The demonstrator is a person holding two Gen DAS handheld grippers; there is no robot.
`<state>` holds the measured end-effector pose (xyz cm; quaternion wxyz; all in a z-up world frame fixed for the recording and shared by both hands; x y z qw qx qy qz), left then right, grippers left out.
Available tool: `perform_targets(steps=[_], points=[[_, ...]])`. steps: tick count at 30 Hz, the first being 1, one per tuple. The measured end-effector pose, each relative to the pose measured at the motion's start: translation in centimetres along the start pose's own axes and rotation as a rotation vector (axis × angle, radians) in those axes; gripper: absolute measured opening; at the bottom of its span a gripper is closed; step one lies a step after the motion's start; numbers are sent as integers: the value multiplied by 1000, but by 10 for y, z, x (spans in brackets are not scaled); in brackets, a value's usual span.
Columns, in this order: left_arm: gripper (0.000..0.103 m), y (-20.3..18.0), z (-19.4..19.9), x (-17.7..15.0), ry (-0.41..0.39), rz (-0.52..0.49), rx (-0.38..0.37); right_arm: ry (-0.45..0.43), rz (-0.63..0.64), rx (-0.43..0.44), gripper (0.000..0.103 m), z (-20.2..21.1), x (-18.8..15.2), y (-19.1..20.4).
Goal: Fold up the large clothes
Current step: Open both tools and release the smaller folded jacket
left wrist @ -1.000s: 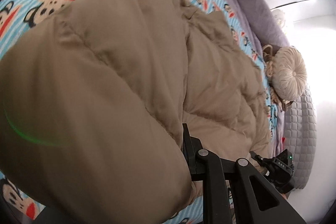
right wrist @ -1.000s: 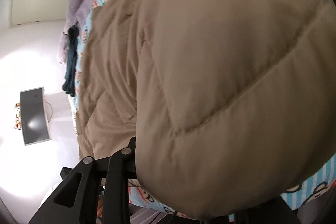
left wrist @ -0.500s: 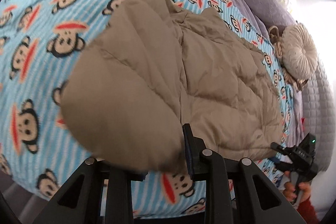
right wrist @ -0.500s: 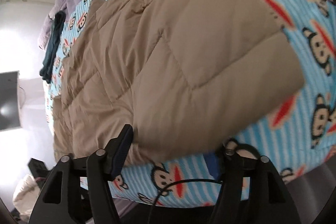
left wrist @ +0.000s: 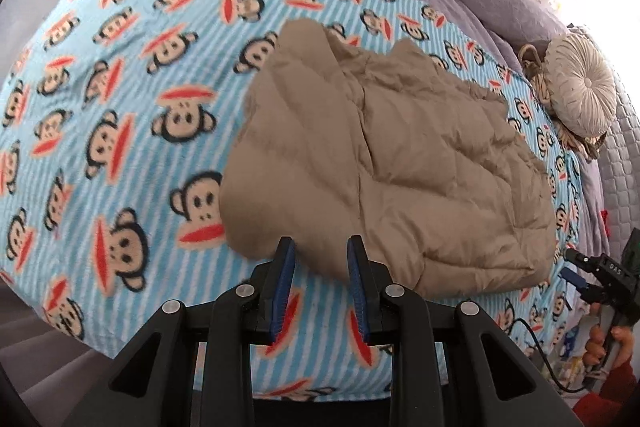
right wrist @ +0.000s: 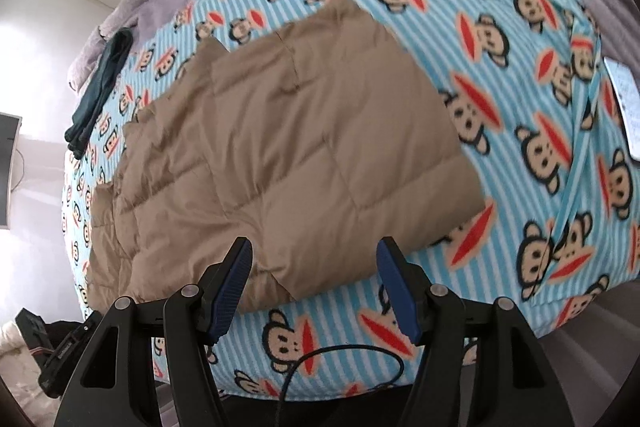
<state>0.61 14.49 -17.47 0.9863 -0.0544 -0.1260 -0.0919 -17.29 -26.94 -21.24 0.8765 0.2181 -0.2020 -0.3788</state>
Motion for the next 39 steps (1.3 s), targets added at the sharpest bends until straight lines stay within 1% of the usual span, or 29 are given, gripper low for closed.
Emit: perform_targets(steps=[1, 2, 3, 4, 5, 8, 14, 15, 17, 18, 20, 21, 22, 23, 24, 25, 26, 29, 32, 35, 37, 39], points=[[31, 1, 3, 3, -14, -1, 6, -4, 9, 2, 68, 0, 2, 3], [40, 2, 6, 6, -23, 1, 10, -7, 15, 4, 68, -1, 2, 7], [66, 3, 8, 8, -34, 6, 16, -6, 22, 5, 68, -2, 3, 11], [72, 3, 12, 13, -67, 13, 33, -3, 30, 8, 68, -5, 4, 14], [72, 2, 14, 17, -90, 3, 42, 2, 36, 10, 68, -7, 4, 17], [72, -5, 12, 24, -100, -34, 58, 20, 59, 18, 68, -16, 3, 27], [72, -18, -11, 36, -72, -59, 60, 54, 113, 18, 68, -30, -2, 43], [72, -19, -15, 37, -69, -65, 70, 59, 117, 18, 69, -32, -3, 45], [72, -20, -21, 40, -68, -71, 90, 59, 122, 7, 81, -35, -3, 46], [72, -21, -23, 40, -67, -74, 97, 60, 120, 4, 85, -37, -3, 46], [77, -24, -27, 41, -64, -77, 112, 59, 112, 5, 85, -39, -2, 46], [81, -25, -28, 41, -63, -76, 112, 60, 108, 3, 88, -40, -1, 45], [83, -26, -29, 42, -69, -77, 112, 60, 106, 2, 93, -41, 0, 45], [83, -28, -30, 42, -74, -83, 114, 57, 107, 1, 97, -42, 1, 45], [85, -29, -31, 42, -75, -89, 118, 56, 114, 1, 103, -44, 2, 47], [102, -30, -35, 42, -74, -98, 130, 54, 124, -2, 103, -45, 3, 48], [103, -31, -37, 43, -77, -102, 139, 52, 139, -10, 103, -47, 3, 50], [103, -33, -41, 51, -80, -122, 137, 58, 183, -36, 103, -54, 4, 58], [103, -29, -42, 65, -105, -108, 164, 108, 229, -78, 103, -65, 2, 65], [103, -18, -49, 80, -99, -60, 146, 135, 252, -92, 103, -73, 3, 71], [103, -11, -58, 87, -57, -28, 100, 141, 245, -76, 103, -77, 4, 74], [103, -6, -67, 86, -12, -15, 61, 146, 236, -62, 103, -81, 5, 77]])
Point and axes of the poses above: each gripper's, at about its wrist camera, not at the fingertips, and z roughly against the way its jaws point, y to its left, x to its top, the point moved 7 cm from there along -z, roughly the way its jaws point, and after that the axes turned 12 degrees about x, right-handed, at the moved point
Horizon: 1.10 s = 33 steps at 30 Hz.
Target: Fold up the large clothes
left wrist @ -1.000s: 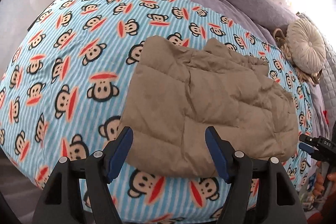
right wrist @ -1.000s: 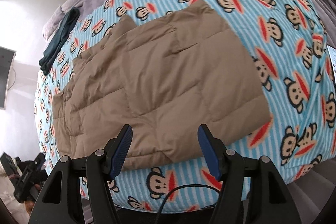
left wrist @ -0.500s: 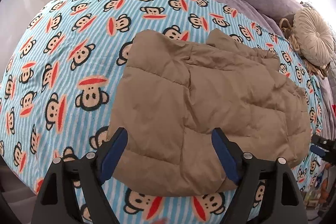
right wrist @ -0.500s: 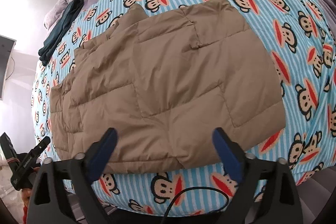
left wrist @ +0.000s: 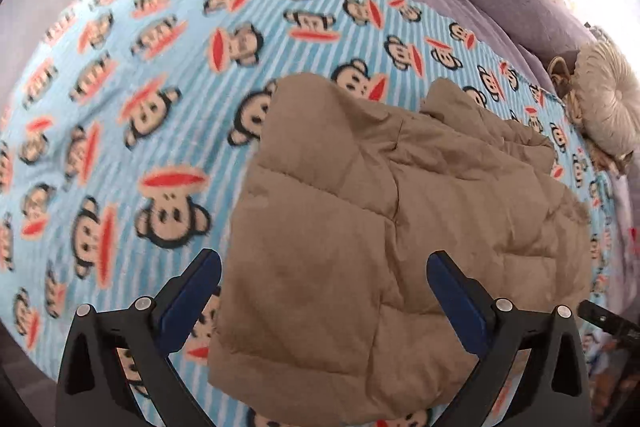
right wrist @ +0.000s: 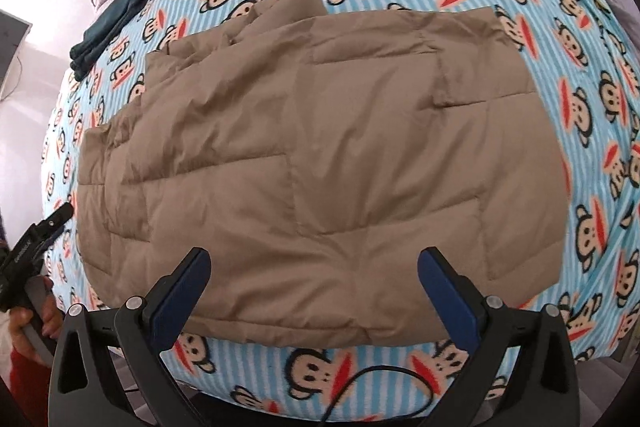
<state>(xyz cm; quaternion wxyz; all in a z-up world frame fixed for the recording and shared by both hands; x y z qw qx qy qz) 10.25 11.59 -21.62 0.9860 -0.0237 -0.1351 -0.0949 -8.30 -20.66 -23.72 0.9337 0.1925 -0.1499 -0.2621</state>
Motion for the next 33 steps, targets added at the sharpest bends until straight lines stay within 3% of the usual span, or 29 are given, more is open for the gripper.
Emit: perform_targets(steps=[5, 9, 11, 12, 13, 15, 18, 22, 33], points=[[103, 5, -13, -7, 28, -31, -18, -1, 17, 7, 103, -7, 5, 12], [103, 19, -18, 0, 35, -7, -83, 1, 58, 4, 103, -15, 13, 26], [103, 27, -24, 4, 54, 4, -131, -4, 80, 9, 98, -20, 19, 35], [103, 29, -26, 5, 63, 5, -150, -8, 89, 17, 82, -23, 22, 40], [103, 32, -30, 7, 75, 3, -173, -8, 98, 23, 56, -27, 24, 44], [103, 34, -41, 9, 99, -14, -214, 3, 109, 25, 26, -39, 29, 50], [103, 32, -63, 11, 161, -48, -282, 1, 121, 64, 24, -59, 38, 58], [103, 23, -95, 7, 240, -84, -343, -25, 157, 42, 24, -81, 53, 63], [103, -13, -120, -1, 264, -244, -410, -9, 110, -1, 24, -123, 58, 51]])
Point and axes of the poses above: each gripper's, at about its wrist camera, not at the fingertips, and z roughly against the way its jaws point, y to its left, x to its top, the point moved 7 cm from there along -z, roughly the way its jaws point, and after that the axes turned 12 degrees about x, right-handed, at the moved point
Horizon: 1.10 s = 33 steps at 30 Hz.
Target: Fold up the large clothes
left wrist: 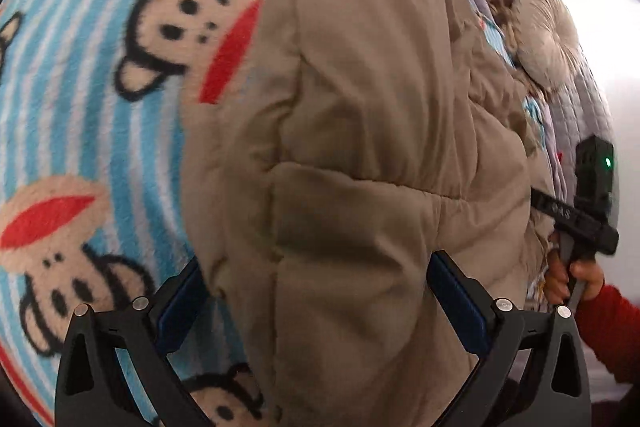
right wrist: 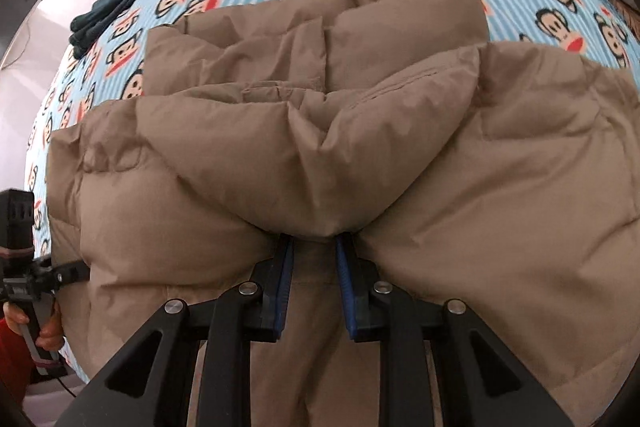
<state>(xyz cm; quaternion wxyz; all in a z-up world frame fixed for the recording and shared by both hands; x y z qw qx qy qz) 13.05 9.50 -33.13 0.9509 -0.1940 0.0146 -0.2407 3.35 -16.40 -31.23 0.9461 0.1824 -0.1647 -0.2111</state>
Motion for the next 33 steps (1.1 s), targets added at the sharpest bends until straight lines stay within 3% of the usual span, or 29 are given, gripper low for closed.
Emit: perform_targets(steps=[2, 3, 4, 7, 14, 20, 24, 29, 33], points=[[89, -7, 0, 2, 3, -19, -16, -3, -22, 6, 24, -3, -1, -2], [56, -16, 3, 2, 10, -24, -82, -6, -31, 8, 24, -4, -1, -3], [35, -24, 5, 1, 32, 5, -152, -7, -35, 8, 24, -4, -1, -3], [27, -48, 18, 1, 6, 0, -162, -3, -39, 8, 24, -5, -2, -6], [27, -142, 84, 0, -96, -62, -266, 11, -59, 54, 24, -4, -3, -14], [27, -244, 90, -2, -125, -92, -192, 38, -92, 147, 24, -3, -2, -25], [27, -295, 77, 0, -154, -96, -84, 51, -115, 209, 24, -1, -2, -33], [27, -299, 76, 6, -179, -56, -30, 110, -164, 282, 24, 3, 4, -41], [27, -272, 81, 1, -172, -14, -12, 114, -123, 290, 28, 40, 6, -47]])
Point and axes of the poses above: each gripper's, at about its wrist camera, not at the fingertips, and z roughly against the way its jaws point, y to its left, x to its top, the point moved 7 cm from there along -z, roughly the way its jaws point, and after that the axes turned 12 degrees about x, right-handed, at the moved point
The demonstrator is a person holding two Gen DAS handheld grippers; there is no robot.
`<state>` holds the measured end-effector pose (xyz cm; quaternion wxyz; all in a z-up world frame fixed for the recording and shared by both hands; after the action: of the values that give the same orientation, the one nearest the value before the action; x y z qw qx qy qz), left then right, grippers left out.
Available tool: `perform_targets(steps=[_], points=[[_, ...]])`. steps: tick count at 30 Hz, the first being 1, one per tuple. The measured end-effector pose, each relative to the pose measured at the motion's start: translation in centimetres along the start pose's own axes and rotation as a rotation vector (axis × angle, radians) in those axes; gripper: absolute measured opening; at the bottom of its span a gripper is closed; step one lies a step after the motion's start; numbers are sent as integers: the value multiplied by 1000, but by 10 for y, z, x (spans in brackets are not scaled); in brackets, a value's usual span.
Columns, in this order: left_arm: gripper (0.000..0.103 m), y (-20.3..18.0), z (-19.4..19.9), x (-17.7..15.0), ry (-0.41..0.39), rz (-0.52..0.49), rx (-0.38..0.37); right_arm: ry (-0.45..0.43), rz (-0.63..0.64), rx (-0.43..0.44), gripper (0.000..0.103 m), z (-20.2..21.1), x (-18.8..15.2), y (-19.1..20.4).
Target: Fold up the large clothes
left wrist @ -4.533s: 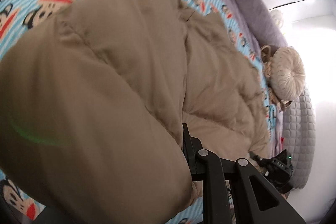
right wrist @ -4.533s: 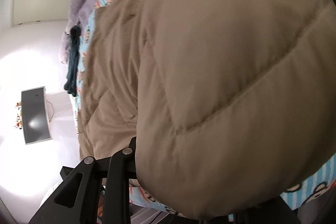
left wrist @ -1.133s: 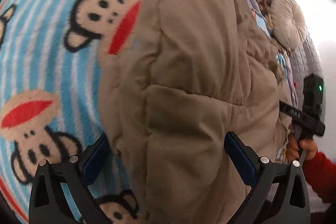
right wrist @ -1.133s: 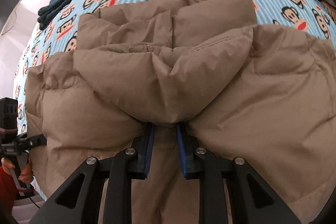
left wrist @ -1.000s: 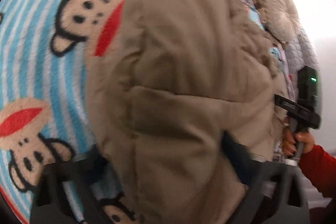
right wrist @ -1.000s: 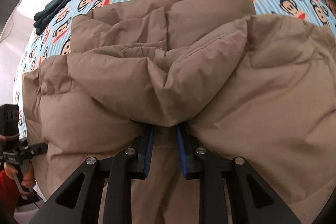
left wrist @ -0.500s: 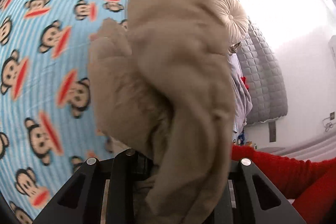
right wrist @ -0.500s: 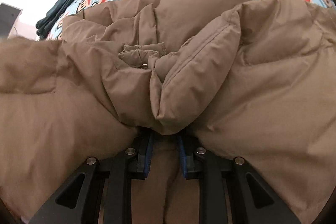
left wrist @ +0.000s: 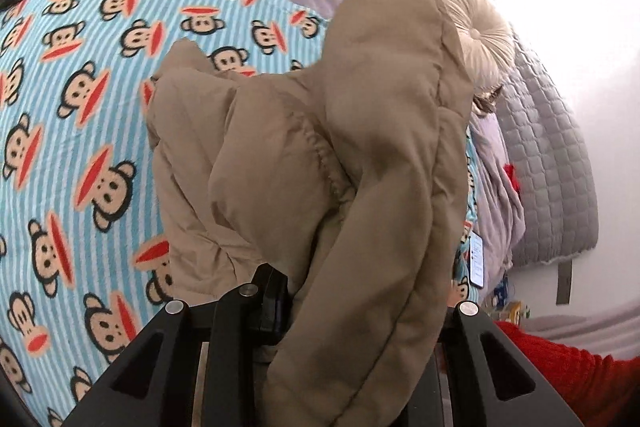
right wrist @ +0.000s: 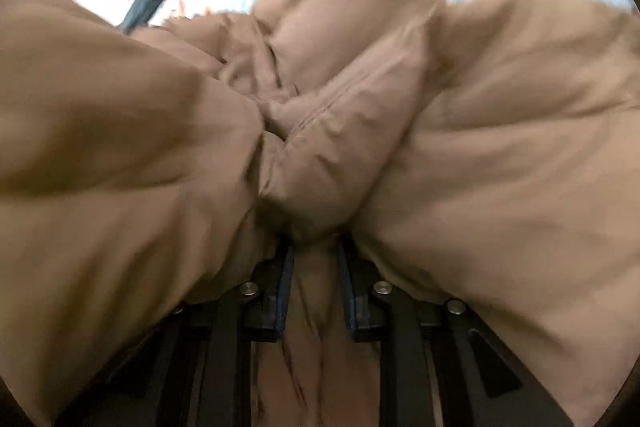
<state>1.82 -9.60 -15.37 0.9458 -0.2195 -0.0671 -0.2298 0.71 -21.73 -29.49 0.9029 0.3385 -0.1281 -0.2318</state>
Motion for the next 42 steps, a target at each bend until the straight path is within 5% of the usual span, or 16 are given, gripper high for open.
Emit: perform_targets(steps=[6, 10, 16, 23, 27, 29, 31, 35, 39, 42], points=[[27, -8, 5, -1, -4, 21, 59, -10, 137, -93, 30, 71, -46, -9], [27, -29, 3, 4, -3, 4, 104, 15, 123, -172, 29, 78, -88, -41], [28, -79, -23, 0, 34, -84, 141, 50, 135, -195, 29, 60, -95, -67], [68, -102, -55, -13, 76, 3, -141, 27, 49, -71, 32, 112, -88, -93], [69, -101, -66, -21, 75, 24, -200, -58, -26, -28, 66, 162, -70, -112], [79, -103, -67, -25, 78, 13, -215, -109, -49, 7, 67, 184, -54, -115], [81, -107, -63, -29, 60, -7, -208, -153, -73, 73, 82, 208, -40, -116], [81, -120, -59, -33, 31, -102, -143, -199, -94, 268, 84, 237, -12, -94], [81, -129, -56, -39, 9, -170, -78, -111, -69, 415, 93, 218, 4, -46], [81, -137, -51, -47, -2, -241, -24, -38, -54, 398, 92, 190, -11, -30]])
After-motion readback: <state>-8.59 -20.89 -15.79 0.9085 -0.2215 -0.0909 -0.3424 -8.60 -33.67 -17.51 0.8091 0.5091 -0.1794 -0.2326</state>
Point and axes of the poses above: each gripper's, at about its wrist camera, not at the fingertips, and z roughly against the way its jaws point, y to its left, x to its top, the point moved 7 cm from there along -z, roughly the way its jaws point, and after that the axes turned 12 degrees about x, right-handed, at the moved point
